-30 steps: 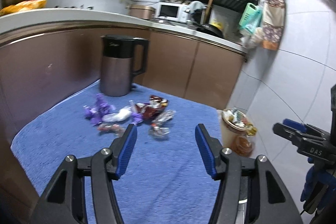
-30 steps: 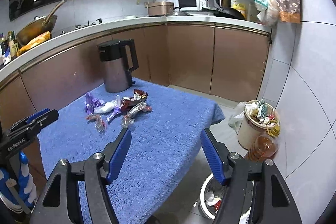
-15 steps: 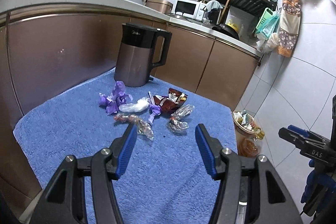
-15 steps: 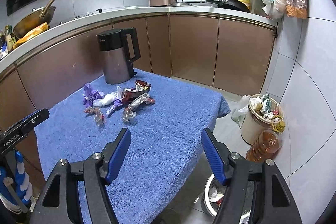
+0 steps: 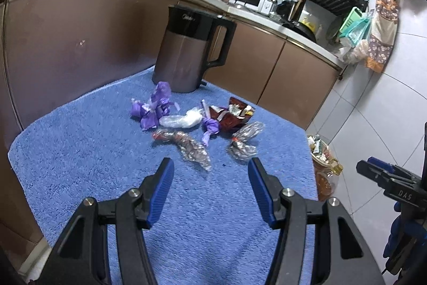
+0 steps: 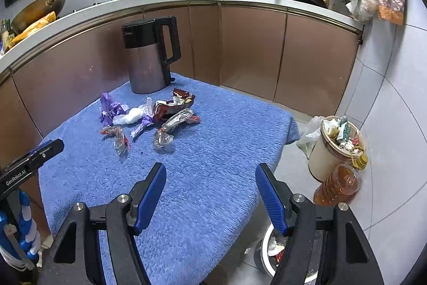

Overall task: Collect trash
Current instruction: 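Return both open grippers over the table toward the wrapper pile, then grasp the purple wrapper with the left gripper while the right grasps the red snack bag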

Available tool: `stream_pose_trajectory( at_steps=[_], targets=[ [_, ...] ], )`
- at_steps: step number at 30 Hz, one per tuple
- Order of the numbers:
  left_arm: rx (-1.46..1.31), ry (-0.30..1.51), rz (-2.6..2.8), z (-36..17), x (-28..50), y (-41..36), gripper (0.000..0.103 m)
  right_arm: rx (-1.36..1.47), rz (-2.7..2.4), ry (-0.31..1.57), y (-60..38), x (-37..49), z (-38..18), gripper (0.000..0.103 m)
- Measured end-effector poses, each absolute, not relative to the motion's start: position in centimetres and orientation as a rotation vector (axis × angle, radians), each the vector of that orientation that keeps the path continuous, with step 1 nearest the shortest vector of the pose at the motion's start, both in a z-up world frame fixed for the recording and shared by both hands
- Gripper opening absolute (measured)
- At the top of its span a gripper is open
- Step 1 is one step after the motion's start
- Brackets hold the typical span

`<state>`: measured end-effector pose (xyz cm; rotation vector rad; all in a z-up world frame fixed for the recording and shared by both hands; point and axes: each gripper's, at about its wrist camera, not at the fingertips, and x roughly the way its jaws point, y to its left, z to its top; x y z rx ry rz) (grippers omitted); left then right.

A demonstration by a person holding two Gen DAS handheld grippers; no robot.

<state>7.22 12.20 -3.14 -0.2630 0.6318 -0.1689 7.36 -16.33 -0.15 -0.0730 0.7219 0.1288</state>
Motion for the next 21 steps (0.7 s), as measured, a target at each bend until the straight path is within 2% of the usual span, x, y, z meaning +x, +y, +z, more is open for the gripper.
stream_pose_trajectory(
  at_steps=[15, 21],
  targets=[
    [-0.284, 0.696, -0.059, -4.9, 16.5, 20.5, 0.056, -0.144, 0.298, 0.749, -11.9, 18.2, -1.6, 0.067],
    [-0.269, 0.753, -0.138, -6.2, 22.7, 20.0, 0.057, -0.105, 0.351, 0.786, -11.1, 24.0, -4.1, 0.067]
  ],
)
